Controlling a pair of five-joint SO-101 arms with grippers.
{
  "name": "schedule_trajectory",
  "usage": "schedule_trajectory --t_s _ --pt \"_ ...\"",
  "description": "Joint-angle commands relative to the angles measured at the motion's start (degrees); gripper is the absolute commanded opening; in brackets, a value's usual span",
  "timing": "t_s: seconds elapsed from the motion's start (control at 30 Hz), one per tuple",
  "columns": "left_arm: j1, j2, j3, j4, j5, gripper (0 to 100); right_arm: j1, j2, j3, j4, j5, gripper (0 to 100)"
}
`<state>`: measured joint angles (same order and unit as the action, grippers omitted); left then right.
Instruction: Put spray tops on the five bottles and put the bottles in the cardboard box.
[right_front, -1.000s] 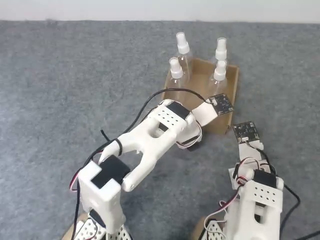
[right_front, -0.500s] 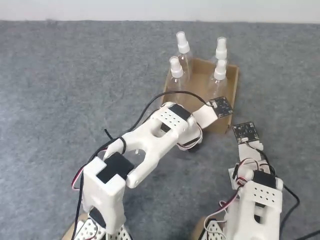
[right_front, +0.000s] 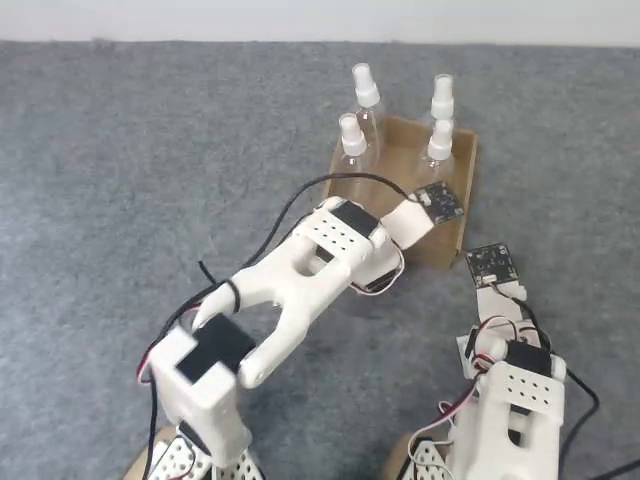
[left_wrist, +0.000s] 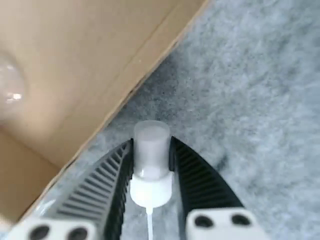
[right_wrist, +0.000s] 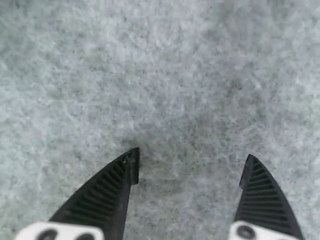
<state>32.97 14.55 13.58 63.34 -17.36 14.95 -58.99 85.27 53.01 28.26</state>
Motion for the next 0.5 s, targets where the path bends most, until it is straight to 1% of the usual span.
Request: schedule_trajectory --t_s 0.0,0.1,0.27,0.37,0.47 --pt "0.09 -10.73 -2.24 3.96 2.64 8 0.40 -1.45 0.00 -1.01 -0.53 27.4" --pt "0.00 -16.70 -2.24 7.47 4.13 8 0.40 -1.45 0.00 -0.92 -0.62 27.4" --pt "-1.41 -28.92 -1.10 12.92 4.22 8 0.22 -1.45 0.79 -1.27 -0.62 27.4" --pt "-3.16 -38.51 2.77 13.36 4.22 8 0.22 -1.45 0.97 -1.36 -0.62 27.4" --pt "-6.68 -49.05 7.60 13.27 4.31 8 0.22 -1.45 0.88 -1.36 -0.62 27.4"
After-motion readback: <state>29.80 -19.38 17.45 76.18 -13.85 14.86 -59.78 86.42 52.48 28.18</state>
